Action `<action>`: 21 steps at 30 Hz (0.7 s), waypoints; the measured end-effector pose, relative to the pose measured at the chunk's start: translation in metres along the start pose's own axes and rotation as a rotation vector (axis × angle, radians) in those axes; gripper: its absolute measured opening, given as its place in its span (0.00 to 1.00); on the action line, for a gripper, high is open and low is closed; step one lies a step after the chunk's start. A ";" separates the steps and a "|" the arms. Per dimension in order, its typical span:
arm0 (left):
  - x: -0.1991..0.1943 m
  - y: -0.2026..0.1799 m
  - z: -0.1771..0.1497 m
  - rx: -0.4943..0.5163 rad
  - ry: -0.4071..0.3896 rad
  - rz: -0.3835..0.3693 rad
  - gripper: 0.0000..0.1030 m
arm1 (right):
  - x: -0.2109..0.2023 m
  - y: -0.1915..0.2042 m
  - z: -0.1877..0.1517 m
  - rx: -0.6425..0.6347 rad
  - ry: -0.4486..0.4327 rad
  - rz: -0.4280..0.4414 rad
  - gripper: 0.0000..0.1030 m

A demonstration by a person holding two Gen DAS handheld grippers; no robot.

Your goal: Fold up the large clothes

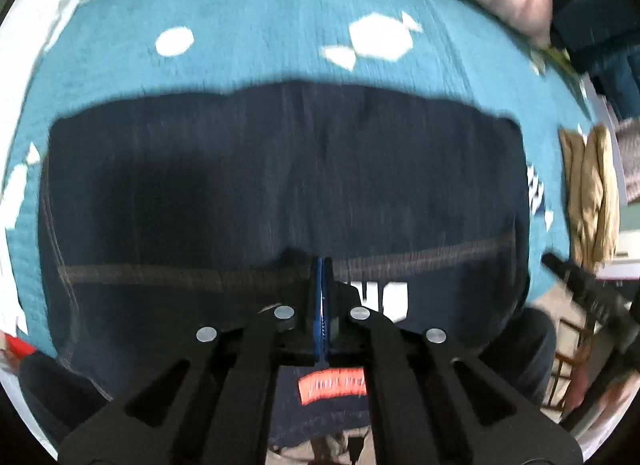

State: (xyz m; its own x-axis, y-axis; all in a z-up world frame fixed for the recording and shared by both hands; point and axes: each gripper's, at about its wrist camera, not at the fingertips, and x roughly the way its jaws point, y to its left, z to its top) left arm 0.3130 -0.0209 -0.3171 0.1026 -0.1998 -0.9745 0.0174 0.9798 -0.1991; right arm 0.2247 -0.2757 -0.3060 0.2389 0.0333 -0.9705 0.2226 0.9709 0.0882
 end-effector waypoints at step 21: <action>0.048 0.001 -0.091 0.005 0.178 0.047 0.02 | -0.001 0.011 -0.034 -0.007 0.025 -0.002 0.76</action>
State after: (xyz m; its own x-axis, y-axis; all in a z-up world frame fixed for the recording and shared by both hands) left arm 0.2273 -0.0300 -0.3738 -0.0739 -0.1511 -0.9857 0.0221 0.9880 -0.1531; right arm 0.1944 -0.2569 -0.3116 0.2143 0.0369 -0.9761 0.2168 0.9726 0.0844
